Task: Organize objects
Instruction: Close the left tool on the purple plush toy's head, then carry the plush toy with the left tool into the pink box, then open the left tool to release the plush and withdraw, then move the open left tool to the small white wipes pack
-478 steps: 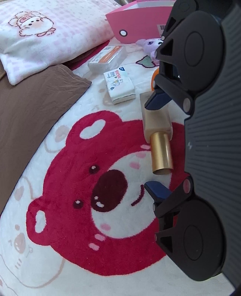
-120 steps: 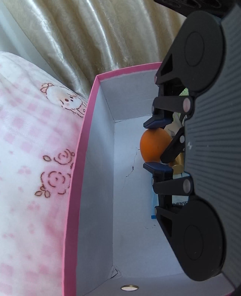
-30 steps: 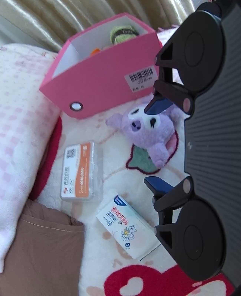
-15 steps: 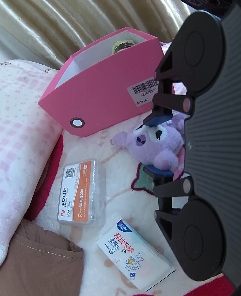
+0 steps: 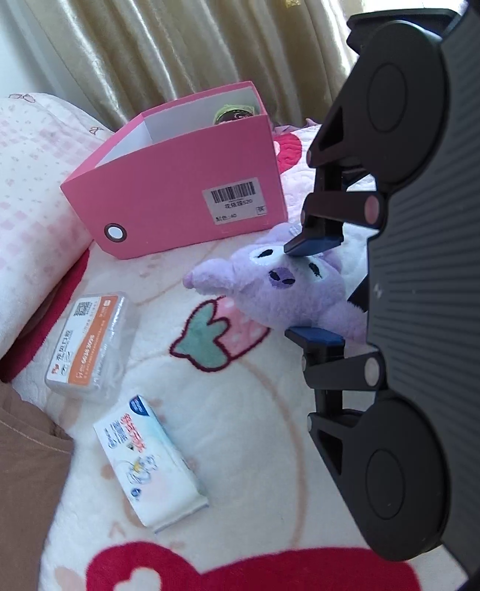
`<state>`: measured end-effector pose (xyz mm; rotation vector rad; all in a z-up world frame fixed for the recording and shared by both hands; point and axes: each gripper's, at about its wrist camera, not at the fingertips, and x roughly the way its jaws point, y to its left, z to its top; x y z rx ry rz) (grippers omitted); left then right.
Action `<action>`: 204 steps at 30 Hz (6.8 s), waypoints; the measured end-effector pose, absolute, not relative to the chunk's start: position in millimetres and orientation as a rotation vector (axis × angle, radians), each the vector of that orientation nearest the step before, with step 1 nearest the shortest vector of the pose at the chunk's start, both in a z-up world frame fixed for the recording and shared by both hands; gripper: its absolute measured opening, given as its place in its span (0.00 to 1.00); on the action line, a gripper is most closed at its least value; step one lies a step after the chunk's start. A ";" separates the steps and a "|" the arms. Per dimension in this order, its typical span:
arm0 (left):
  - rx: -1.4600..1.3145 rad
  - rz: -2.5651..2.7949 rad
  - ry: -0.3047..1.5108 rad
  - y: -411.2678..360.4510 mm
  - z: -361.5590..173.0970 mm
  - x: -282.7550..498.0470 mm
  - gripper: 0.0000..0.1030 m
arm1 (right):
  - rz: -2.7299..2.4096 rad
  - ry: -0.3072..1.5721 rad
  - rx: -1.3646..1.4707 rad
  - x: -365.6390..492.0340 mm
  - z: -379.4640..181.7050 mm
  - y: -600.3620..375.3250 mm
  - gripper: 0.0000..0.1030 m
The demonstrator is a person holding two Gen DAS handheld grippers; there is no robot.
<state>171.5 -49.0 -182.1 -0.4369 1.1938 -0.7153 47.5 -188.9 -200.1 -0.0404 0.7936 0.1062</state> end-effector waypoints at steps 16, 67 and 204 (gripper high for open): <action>-0.341 -0.607 1.265 -28.3 -180.6 125.9 0.48 | 0.297 0.912 0.081 29.1 -200.7 -193.7 0.92; -0.418 -0.717 1.027 -29.5 -92.3 65.1 0.33 | 0.376 0.820 0.087 -5.3 -114.3 -223.4 0.84; -0.482 -0.318 1.008 21.4 -191.2 222.7 0.58 | 0.389 0.693 -0.397 167.0 -219.3 -109.4 0.86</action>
